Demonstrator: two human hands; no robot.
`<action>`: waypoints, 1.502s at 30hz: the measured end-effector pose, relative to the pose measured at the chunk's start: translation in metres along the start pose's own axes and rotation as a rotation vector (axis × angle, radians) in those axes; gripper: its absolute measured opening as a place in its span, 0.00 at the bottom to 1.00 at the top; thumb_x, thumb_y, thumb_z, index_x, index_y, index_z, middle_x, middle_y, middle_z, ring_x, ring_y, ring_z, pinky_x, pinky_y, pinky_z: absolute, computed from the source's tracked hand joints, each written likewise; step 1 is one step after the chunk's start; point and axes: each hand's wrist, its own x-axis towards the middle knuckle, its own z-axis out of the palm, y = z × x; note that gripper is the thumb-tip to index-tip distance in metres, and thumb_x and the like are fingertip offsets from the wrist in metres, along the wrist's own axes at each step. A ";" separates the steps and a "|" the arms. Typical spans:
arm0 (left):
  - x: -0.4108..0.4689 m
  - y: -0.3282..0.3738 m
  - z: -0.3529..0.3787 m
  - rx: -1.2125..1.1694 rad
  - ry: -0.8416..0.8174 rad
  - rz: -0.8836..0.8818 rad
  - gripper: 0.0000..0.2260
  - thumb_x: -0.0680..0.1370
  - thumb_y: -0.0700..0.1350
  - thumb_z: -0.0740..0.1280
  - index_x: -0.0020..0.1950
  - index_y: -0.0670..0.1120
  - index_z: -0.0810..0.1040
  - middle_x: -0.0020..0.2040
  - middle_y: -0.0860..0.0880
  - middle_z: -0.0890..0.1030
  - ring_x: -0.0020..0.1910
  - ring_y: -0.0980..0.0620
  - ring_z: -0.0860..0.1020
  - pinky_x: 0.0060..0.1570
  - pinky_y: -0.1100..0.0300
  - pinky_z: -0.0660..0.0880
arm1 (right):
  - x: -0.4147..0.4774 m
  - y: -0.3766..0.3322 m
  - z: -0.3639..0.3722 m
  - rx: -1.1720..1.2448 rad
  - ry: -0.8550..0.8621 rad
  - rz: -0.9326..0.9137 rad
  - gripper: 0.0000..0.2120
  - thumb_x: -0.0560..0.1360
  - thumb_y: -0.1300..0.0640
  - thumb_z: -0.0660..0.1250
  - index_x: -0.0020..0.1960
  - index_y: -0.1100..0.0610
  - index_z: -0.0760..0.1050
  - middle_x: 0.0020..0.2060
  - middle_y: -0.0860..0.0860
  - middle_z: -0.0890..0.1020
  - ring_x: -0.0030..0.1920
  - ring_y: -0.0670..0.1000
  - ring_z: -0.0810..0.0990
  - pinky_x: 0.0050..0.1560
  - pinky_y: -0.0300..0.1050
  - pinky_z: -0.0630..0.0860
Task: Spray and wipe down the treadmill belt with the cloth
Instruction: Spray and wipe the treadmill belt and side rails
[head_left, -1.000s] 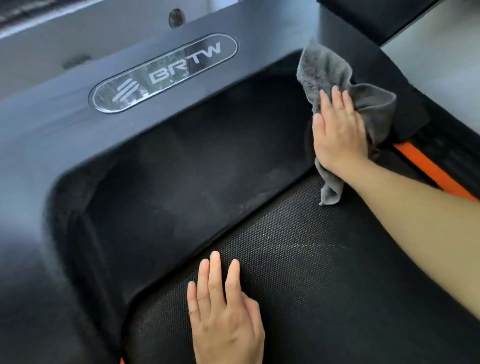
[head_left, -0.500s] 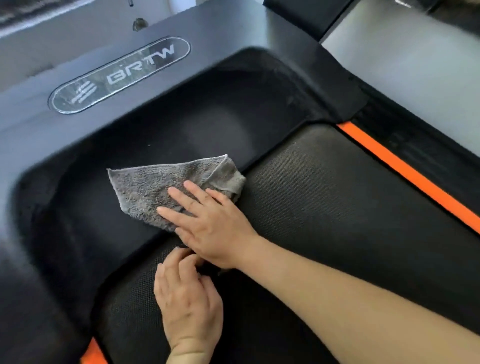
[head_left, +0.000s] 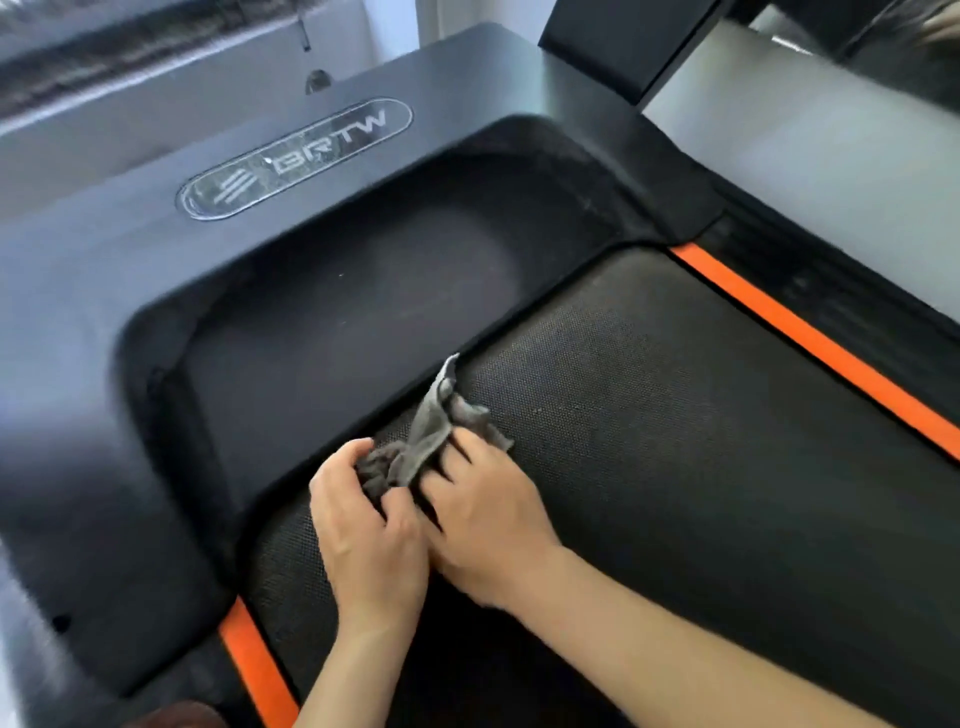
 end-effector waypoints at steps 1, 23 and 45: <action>-0.004 0.000 -0.007 0.039 0.009 0.022 0.24 0.68 0.41 0.59 0.64 0.44 0.75 0.59 0.51 0.73 0.60 0.50 0.71 0.62 0.64 0.61 | -0.016 -0.011 0.007 0.036 -0.029 -0.041 0.19 0.78 0.46 0.57 0.58 0.56 0.81 0.56 0.55 0.82 0.61 0.58 0.75 0.63 0.55 0.72; 0.000 0.062 -0.045 -0.538 -0.440 -0.608 0.19 0.81 0.50 0.63 0.33 0.46 0.82 0.37 0.45 0.82 0.38 0.48 0.79 0.46 0.50 0.75 | -0.048 0.041 -0.137 1.563 -0.126 0.528 0.05 0.67 0.59 0.70 0.33 0.56 0.79 0.33 0.55 0.80 0.35 0.51 0.79 0.38 0.45 0.79; -0.009 0.135 -0.056 -0.567 -0.275 0.290 0.12 0.79 0.39 0.68 0.48 0.56 0.84 0.44 0.60 0.85 0.46 0.62 0.81 0.46 0.66 0.76 | -0.070 0.050 -0.118 0.116 0.931 0.098 0.06 0.77 0.64 0.71 0.44 0.67 0.79 0.47 0.60 0.78 0.49 0.50 0.76 0.50 0.37 0.74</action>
